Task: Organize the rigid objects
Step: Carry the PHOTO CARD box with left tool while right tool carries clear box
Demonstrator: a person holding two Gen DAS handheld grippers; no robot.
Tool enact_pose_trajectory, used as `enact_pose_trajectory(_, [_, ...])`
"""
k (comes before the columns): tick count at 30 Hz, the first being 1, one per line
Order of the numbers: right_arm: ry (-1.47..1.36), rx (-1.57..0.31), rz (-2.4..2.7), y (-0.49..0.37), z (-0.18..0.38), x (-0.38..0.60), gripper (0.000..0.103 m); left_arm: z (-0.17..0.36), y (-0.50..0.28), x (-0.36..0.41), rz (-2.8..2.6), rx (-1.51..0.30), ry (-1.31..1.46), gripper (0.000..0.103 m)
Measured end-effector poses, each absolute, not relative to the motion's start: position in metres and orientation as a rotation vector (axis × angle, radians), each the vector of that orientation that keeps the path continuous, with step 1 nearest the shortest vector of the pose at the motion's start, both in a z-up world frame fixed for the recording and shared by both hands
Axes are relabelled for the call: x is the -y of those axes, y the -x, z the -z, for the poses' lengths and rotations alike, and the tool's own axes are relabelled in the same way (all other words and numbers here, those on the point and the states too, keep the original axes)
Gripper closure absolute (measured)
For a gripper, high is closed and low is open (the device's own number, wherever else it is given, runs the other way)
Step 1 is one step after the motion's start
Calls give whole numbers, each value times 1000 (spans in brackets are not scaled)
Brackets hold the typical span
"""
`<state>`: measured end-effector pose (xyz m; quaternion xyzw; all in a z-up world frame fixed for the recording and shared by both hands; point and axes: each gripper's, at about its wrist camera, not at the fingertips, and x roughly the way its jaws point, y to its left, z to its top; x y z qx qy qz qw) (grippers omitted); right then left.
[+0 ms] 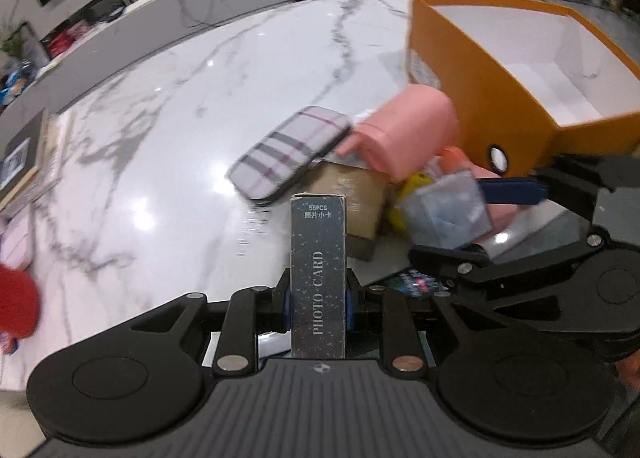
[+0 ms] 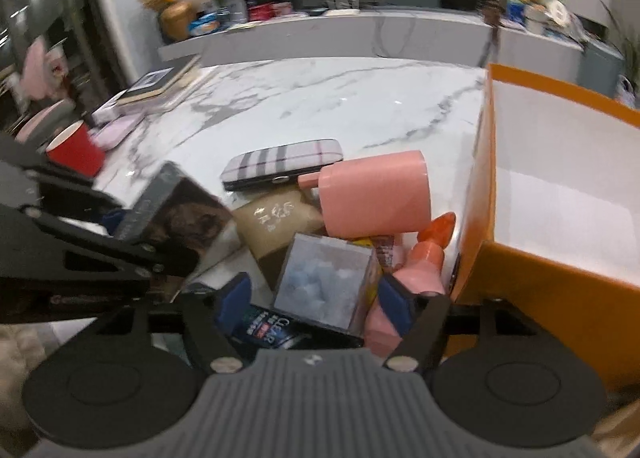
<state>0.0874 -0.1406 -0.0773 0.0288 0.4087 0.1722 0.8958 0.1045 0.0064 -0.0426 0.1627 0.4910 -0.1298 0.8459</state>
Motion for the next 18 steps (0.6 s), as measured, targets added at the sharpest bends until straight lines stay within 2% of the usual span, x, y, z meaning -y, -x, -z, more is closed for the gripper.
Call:
enact_pose_trajectory(1, [-80, -848, -341, -89, 78, 139, 24, 41, -105, -8, 260, -1036, -343, 77])
enact_pose_trajectory(6, [-110, -833, -277, -93, 79, 134, 25, 36, -108, -15, 251, -1050, -315, 77])
enact_pose_trajectory(8, [-93, -826, -264, -95, 80, 132, 33, 36, -107, -14, 249, -1049, -324, 77])
enact_pose_trajectory(9, [-78, -828, -269, -96, 80, 131, 47, 36, -106, -14, 246, -1049, -322, 77])
enact_pose_trajectory(10, [-60, -835, -273, -96, 80, 130, 51, 35, -106, -13, 246, -1048, -319, 77])
enact_pose_trajectory(18, [-27, -788, -358, -79, 57, 141, 53, 23, -96, -5, 282, -1024, -304, 77])
